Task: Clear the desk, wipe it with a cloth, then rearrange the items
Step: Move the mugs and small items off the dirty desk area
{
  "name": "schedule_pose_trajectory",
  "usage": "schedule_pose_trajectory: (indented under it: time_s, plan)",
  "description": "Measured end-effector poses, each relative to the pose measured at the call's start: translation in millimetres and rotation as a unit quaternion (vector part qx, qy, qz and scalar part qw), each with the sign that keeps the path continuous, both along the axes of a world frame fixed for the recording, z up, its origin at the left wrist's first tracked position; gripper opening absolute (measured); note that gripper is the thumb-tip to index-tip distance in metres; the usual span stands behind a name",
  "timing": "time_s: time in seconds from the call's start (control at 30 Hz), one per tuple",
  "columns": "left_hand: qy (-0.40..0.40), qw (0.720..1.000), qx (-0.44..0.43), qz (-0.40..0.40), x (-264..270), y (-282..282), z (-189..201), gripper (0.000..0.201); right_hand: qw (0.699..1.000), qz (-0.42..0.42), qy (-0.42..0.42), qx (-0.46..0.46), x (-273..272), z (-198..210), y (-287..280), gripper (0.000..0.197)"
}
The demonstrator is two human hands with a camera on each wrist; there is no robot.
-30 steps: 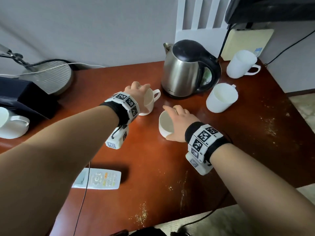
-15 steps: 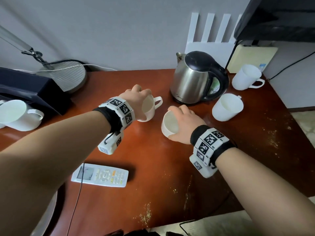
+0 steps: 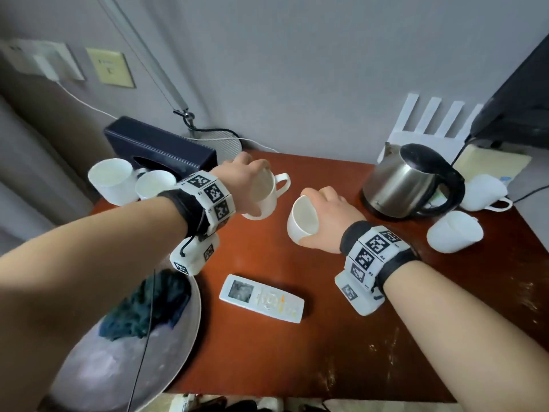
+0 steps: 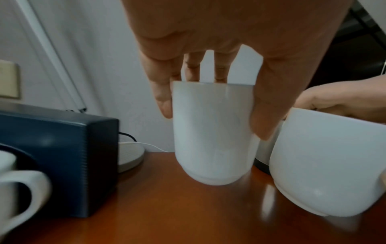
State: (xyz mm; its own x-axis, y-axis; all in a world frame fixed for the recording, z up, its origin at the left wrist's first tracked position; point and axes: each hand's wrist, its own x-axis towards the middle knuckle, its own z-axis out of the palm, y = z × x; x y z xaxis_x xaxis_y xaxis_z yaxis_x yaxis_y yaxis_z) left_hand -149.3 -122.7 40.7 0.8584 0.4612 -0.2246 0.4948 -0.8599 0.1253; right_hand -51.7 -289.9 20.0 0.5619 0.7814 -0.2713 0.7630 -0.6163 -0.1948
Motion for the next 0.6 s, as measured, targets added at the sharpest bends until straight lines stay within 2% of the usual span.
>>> schedule_pose_trajectory:
  time_s: [0.1,0.23,0.33,0.5,0.6]
  plan:
    - [-0.004,0.999,0.042,-0.011,-43,26,14,0.072,1.0,0.023,-0.007,0.015,-34,11,35,0.067]
    - [-0.022,0.999,0.022,0.042,-102,72,22,0.082,0.998,0.047,0.002,0.029,-81,17,83,0.07]
    - [-0.006,0.998,0.028,0.055,-143,105,25,0.086,0.997,0.062,0.012,0.038,-112,15,119,0.07]
    - [0.03,0.994,0.034,0.098,-197,156,11,0.089,0.996,0.064,0.027,0.052,-155,-1,172,0.063]
    - [0.047,0.992,0.02,0.112,-214,177,-5,0.087,0.997,0.058,0.023,0.048,-172,-18,196,0.067]
